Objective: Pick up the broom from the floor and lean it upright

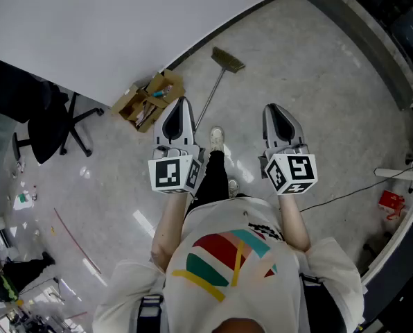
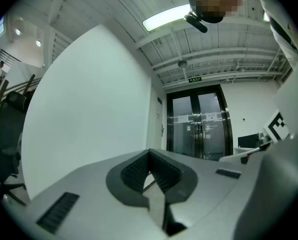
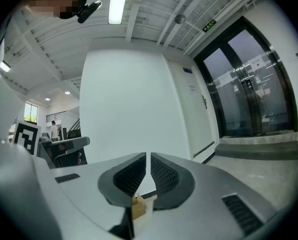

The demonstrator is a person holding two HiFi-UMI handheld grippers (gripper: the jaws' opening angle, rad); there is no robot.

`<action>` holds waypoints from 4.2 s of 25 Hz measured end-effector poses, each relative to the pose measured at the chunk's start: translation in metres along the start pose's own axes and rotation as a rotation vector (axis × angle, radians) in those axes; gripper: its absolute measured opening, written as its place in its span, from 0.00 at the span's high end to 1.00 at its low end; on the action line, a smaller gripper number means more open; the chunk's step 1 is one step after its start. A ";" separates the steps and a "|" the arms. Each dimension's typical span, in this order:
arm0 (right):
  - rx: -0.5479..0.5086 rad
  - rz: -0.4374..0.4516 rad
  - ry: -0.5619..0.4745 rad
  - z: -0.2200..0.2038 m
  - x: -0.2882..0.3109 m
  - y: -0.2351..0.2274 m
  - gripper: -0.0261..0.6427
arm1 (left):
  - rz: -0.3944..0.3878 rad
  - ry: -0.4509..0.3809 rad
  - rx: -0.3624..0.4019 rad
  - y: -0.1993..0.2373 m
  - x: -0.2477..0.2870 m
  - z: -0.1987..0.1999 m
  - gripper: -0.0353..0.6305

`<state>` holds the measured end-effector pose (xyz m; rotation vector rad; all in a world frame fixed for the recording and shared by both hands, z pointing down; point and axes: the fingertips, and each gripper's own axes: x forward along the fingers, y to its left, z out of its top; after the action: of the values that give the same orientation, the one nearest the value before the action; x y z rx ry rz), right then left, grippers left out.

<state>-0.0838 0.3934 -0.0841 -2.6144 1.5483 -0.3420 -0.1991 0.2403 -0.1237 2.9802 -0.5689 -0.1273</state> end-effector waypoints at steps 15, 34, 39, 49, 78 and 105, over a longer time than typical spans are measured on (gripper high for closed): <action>-0.149 0.174 0.156 0.031 0.302 -0.014 0.94 | 0.108 0.038 0.006 0.185 0.226 -0.005 0.88; -0.744 1.275 0.529 -0.298 0.526 0.018 0.62 | 0.503 0.139 0.013 0.340 0.253 -0.305 0.88; -1.030 1.601 0.707 -0.531 0.560 -0.008 0.63 | 0.589 0.108 0.017 0.389 0.229 -0.485 0.88; -1.234 1.885 0.781 -0.852 0.562 -0.043 0.63 | 0.704 0.022 0.054 0.444 0.173 -0.737 0.88; -1.285 1.726 0.700 -0.846 0.596 -0.006 0.83 | 0.770 -0.113 0.032 0.463 0.177 -0.681 0.88; -0.399 0.507 0.074 -0.454 0.821 -0.110 0.84 | 0.320 -0.242 0.126 0.407 0.414 -0.536 0.88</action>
<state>0.2850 -0.2518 0.4991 -2.3403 2.4353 -0.0923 0.0918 -0.2431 0.4295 2.9612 -1.1109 -0.4422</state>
